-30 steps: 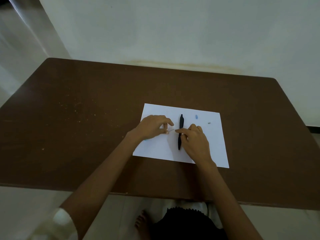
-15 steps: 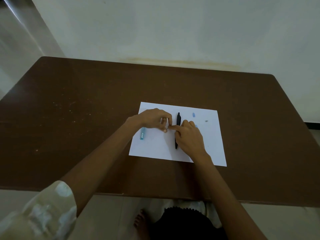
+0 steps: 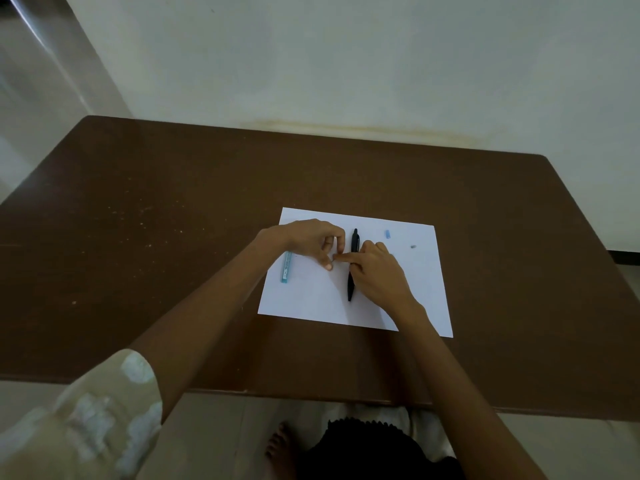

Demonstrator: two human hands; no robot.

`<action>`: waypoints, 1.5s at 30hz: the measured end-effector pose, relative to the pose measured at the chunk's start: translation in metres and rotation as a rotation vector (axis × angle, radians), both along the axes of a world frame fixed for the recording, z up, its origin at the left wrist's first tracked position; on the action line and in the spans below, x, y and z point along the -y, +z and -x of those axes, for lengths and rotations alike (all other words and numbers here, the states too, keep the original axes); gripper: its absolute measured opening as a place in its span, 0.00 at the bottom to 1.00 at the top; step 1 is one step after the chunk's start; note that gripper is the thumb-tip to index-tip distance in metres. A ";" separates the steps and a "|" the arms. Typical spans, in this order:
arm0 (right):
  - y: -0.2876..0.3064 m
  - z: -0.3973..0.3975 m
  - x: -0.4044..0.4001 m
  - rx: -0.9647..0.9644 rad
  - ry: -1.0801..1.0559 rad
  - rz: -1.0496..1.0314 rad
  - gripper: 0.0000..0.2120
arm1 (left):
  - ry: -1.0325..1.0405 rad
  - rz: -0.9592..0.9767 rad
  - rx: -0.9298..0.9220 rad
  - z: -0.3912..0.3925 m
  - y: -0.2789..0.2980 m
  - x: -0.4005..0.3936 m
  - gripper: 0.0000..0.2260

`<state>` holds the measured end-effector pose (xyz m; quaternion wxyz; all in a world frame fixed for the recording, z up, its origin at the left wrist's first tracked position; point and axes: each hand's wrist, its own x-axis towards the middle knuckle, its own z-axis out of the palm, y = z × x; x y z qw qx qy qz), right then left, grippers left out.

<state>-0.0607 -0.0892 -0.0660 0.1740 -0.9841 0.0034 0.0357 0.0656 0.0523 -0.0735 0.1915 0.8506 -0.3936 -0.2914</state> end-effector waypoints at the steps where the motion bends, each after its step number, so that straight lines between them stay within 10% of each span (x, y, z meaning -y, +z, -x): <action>1: 0.000 -0.001 0.000 -0.006 0.000 0.002 0.17 | -0.002 0.005 -0.004 0.000 0.000 -0.001 0.12; 10: -0.001 -0.004 0.002 -0.009 0.003 -0.028 0.16 | -0.007 0.011 -0.007 -0.001 0.000 -0.001 0.11; 18: 0.017 -0.004 0.006 0.012 -0.424 -0.597 0.14 | 0.043 0.068 -0.003 0.003 -0.003 -0.006 0.12; 39: 0.016 -0.032 -0.021 -0.322 -0.488 -0.685 0.13 | 0.140 0.210 0.056 0.022 -0.003 -0.018 0.13; 45: 0.034 -0.013 0.014 -0.140 -0.571 -0.888 0.09 | 0.416 0.555 -0.004 0.034 0.036 -0.018 0.12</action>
